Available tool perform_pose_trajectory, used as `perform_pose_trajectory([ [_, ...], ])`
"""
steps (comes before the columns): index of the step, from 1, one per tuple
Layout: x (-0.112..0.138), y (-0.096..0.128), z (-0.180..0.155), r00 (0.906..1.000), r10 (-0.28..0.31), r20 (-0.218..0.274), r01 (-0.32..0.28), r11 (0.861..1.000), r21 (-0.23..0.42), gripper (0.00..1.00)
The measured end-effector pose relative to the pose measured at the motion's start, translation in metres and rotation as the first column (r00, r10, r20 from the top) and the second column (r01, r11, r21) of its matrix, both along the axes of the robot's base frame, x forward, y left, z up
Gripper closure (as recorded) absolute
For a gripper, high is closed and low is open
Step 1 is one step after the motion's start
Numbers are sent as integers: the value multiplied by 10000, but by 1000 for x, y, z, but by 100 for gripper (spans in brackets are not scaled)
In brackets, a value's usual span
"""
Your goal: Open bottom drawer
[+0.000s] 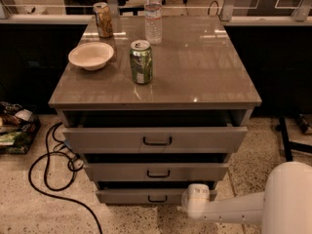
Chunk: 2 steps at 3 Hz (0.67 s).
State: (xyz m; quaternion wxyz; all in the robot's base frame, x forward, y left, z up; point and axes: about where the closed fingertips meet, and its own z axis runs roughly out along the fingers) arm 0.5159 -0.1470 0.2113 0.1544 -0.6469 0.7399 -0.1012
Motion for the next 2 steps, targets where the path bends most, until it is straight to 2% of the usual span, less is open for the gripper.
perform_pose_trajectory([
  [1,23,-3,3,9943,47,1064,-65,9998,164,100],
  [2,43,-7,7,9762,390,2136,-442,9988,198,100],
])
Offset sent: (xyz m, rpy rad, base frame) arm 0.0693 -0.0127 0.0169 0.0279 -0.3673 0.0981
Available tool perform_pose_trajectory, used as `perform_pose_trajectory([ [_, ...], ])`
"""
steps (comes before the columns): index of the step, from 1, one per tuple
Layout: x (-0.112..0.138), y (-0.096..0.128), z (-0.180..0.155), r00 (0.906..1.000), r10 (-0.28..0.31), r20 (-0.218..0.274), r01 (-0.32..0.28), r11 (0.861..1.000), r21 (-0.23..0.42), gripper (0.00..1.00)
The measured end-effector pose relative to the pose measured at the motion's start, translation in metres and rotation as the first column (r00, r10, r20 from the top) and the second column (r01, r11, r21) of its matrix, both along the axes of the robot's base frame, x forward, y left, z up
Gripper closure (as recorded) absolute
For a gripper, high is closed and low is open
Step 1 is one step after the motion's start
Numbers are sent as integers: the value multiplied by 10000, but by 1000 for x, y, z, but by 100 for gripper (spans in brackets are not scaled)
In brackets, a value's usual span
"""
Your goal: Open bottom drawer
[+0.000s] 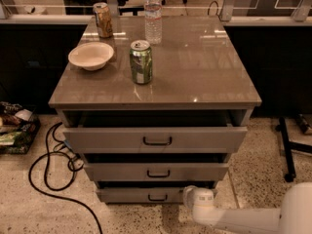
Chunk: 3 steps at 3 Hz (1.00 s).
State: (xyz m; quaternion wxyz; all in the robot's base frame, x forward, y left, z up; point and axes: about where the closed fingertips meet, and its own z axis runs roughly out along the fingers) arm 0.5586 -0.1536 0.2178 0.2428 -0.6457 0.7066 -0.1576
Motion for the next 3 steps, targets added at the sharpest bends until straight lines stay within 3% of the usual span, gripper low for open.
perform_pose_trajectory([
  [1,1,0,0,10000,18,49,-18,10000,0,100],
  [2,4,-7,11,9979,40,641,-27,9998,-204,100],
  [3,-1,-17,34,9873,-40,1591,154,9974,-705,100],
])
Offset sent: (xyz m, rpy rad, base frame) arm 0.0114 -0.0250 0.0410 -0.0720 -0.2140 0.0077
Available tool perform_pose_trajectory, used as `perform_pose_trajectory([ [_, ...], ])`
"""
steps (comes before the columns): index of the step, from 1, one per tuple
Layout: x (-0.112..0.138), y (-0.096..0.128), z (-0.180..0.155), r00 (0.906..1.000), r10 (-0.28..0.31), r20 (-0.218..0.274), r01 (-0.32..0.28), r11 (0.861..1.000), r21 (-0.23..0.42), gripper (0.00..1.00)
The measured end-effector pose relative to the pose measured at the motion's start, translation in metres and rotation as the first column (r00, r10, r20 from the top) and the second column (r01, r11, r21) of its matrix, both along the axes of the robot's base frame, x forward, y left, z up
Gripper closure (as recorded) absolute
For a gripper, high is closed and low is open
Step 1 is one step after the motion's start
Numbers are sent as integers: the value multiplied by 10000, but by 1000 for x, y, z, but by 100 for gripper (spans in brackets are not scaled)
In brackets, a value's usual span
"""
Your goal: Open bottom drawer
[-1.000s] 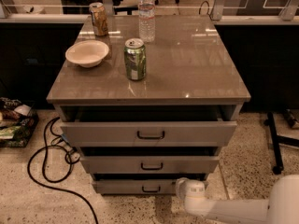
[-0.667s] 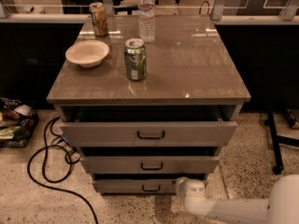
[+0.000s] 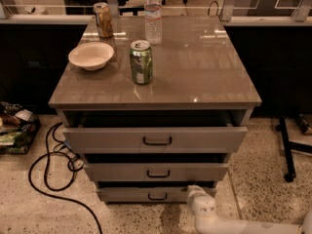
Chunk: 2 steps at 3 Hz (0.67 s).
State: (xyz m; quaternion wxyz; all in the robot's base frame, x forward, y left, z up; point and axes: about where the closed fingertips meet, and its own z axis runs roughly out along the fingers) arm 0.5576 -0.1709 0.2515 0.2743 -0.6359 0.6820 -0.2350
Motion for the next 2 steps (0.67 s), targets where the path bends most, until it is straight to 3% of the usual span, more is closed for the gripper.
perform_pose_trajectory([
  [1,1,-3,5,9997,21,241,-18,9999,-120,100],
  [2,14,-1,-4,9996,245,167,-246,9997,26,100],
])
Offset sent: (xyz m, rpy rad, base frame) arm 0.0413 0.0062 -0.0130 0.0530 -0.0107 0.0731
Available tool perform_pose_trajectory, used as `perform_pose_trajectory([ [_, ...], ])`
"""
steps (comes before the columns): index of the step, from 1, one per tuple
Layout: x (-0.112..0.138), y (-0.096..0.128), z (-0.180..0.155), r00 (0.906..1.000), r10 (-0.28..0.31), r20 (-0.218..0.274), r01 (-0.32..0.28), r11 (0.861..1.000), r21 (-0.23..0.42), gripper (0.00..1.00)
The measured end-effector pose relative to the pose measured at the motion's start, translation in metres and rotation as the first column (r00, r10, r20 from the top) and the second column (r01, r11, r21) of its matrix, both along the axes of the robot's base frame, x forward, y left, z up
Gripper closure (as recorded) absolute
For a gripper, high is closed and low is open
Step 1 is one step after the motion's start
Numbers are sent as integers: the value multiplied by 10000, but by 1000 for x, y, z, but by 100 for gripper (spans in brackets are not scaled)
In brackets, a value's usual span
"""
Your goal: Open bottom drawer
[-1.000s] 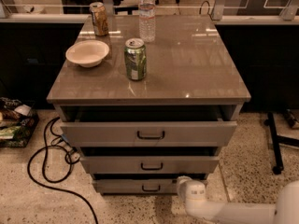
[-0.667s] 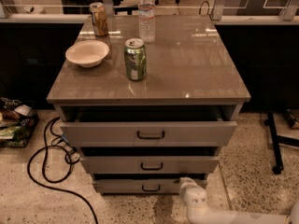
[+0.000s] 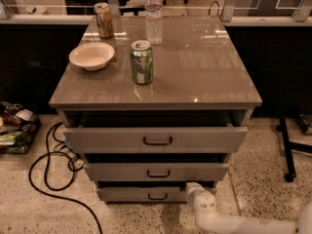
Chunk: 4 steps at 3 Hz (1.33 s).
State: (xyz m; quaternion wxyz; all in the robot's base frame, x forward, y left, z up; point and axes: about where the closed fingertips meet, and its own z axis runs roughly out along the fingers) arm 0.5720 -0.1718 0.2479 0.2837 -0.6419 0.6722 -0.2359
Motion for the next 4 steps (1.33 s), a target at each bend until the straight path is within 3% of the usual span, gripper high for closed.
perform_pose_trajectory([
  [1,19,4,-11,9996,255,-128,-249,9987,441,100],
  [3,15,4,-13,9995,281,-143,-273,9984,487,100],
  [4,17,4,-21,9990,243,-379,-226,9987,455,100],
])
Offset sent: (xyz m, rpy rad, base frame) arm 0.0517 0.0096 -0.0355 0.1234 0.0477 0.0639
